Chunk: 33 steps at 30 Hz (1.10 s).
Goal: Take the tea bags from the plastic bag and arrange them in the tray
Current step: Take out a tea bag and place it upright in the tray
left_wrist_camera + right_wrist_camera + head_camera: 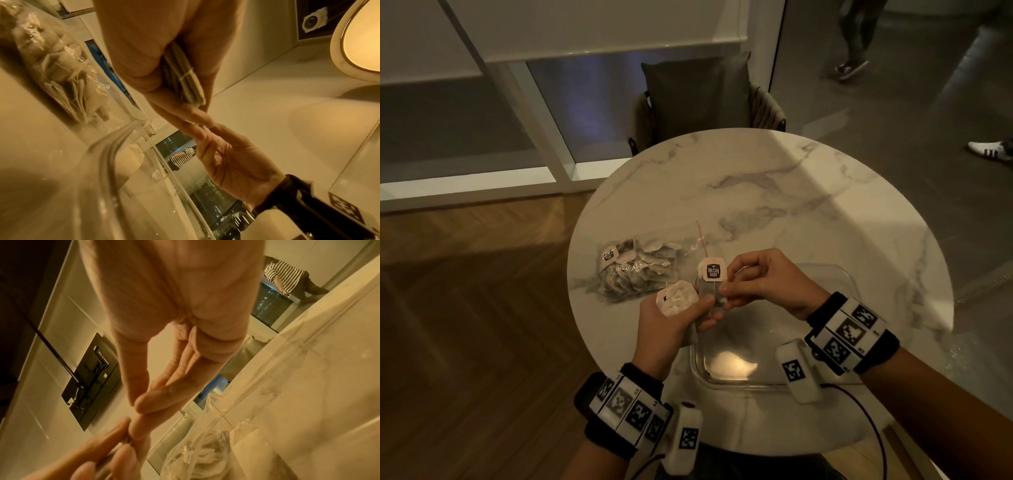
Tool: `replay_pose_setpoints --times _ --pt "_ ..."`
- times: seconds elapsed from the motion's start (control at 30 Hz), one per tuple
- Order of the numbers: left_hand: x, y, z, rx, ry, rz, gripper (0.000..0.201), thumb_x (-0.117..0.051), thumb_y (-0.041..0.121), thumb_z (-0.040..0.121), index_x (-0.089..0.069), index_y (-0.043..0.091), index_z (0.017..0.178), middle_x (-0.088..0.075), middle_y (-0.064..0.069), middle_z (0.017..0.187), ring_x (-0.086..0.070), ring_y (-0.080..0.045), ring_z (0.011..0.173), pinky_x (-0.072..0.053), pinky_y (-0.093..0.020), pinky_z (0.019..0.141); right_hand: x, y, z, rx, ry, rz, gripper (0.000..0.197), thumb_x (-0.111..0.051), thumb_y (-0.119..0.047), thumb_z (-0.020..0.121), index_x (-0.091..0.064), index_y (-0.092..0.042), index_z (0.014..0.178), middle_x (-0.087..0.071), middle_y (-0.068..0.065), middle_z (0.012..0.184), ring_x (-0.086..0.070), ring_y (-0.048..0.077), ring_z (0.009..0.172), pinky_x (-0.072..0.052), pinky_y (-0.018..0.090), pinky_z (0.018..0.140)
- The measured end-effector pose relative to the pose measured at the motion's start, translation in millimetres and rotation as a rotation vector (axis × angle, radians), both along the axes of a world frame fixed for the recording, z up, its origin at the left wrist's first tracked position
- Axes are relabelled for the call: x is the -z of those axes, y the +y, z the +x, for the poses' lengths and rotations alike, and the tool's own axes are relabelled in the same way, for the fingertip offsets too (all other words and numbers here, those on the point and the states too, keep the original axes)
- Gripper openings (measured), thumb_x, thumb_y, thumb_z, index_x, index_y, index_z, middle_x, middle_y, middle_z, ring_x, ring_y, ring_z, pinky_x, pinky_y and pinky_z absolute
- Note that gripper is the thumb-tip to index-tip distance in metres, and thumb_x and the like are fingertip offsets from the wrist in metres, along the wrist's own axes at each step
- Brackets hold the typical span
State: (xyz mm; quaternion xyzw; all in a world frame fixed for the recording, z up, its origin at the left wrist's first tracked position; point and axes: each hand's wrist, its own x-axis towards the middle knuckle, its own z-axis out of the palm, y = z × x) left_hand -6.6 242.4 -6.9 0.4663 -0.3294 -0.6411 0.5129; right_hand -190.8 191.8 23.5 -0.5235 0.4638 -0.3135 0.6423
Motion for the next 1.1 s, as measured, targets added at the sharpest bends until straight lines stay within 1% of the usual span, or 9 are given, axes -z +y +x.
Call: replay_pose_setpoints --times 0.1,0.2,0.33,0.47,0.6,0.7,0.8,0.97,1.1 --pt "0 0 2 0.014 -0.039 0.01 0.018 -0.071 -0.003 0.083 -0.066 -0.007 0.1 -0.074 -0.024 0.088 -0.074 -0.029 0.071 -0.059 -0.025 0.059 -4 -2 -1 0.038 0.089 -0.058 0.024 -0.077 -0.008 0.08 -0.067 -0.001 0.101 -0.073 0.015 0.072 -0.069 0.02 0.057 -0.054 0.023 0.054" --pt "0 1 3 0.057 -0.104 0.007 0.024 -0.073 -0.002 0.081 -0.066 -0.011 0.102 -0.074 -0.024 0.088 -0.074 -0.028 0.07 -0.058 -0.025 0.058 -6 -5 -2 0.052 0.108 -0.146 0.016 -0.074 -0.008 0.083 -0.072 -0.001 0.097 -0.072 0.008 0.07 -0.066 0.017 0.056 -0.052 0.02 0.054" --pt "0 3 2 0.048 -0.174 -0.014 0.028 -0.082 0.004 0.073 -0.071 -0.002 0.098 -0.074 -0.022 0.086 -0.072 -0.029 0.072 -0.056 -0.026 0.058 -8 -6 1 0.034 0.131 -0.13 0.015 -0.074 -0.001 0.081 -0.071 0.006 0.094 -0.072 0.008 0.066 -0.068 0.016 0.055 -0.055 0.02 0.056" --pt "0 3 1 0.033 -0.153 0.003 0.026 -0.079 -0.001 0.075 -0.07 -0.005 0.099 -0.074 -0.02 0.083 -0.071 -0.024 0.065 -0.055 -0.023 0.055 -15 -6 6 -0.004 0.149 -0.13 0.013 -0.076 0.002 0.078 -0.071 0.007 0.089 -0.073 0.019 0.073 -0.071 0.024 0.062 -0.06 0.026 0.061" --pt "3 4 6 0.039 -0.151 0.025 0.021 -0.073 0.005 0.083 -0.069 -0.009 0.097 -0.073 -0.021 0.082 -0.068 -0.022 0.06 -0.056 -0.031 0.06 -27 -11 1 -0.042 0.226 -0.194 0.012 -0.077 0.001 0.078 -0.071 0.008 0.085 -0.074 0.02 0.075 -0.073 0.03 0.066 -0.062 0.034 0.067" --pt "7 5 11 -0.014 -0.124 0.061 0.018 -0.07 0.008 0.086 -0.068 -0.008 0.096 -0.072 -0.022 0.081 -0.069 -0.025 0.065 -0.054 -0.038 0.069 -35 -18 -6 -0.088 0.365 -0.29 0.012 -0.081 -0.007 0.077 -0.073 0.003 0.08 -0.074 0.009 0.069 -0.073 0.024 0.063 -0.06 0.028 0.064" --pt "8 6 16 -0.09 -0.054 0.119 0.016 -0.067 0.005 0.088 -0.066 -0.009 0.095 -0.07 -0.026 0.082 -0.07 -0.027 0.066 -0.057 -0.032 0.057 -33 -27 -8 -0.212 0.551 -0.298 0.01 -0.083 -0.01 0.076 -0.074 -0.005 0.076 -0.071 -0.007 0.06 -0.071 0.016 0.057 -0.055 0.02 0.059" --pt "6 6 20 -0.075 0.015 0.212 0.018 -0.066 0.009 0.09 -0.062 -0.006 0.096 -0.066 -0.03 0.082 -0.068 -0.03 0.062 -0.055 -0.026 0.053 -7 -41 1 -0.452 0.813 -0.291 0.01 -0.084 -0.021 0.076 -0.076 -0.015 0.075 -0.067 -0.013 0.058 -0.062 0.007 0.045 -0.053 0.022 0.057" --pt "10 7 20 -0.101 -0.003 0.213 0.016 -0.066 0.005 0.089 -0.062 -0.007 0.098 -0.065 -0.031 0.082 -0.068 -0.032 0.061 -0.056 -0.029 0.052 6 -47 14 -0.522 0.93 -0.332 0.01 -0.082 -0.025 0.078 -0.076 -0.018 0.076 -0.07 -0.007 0.066 -0.058 0.003 0.041 -0.059 0.032 0.065"
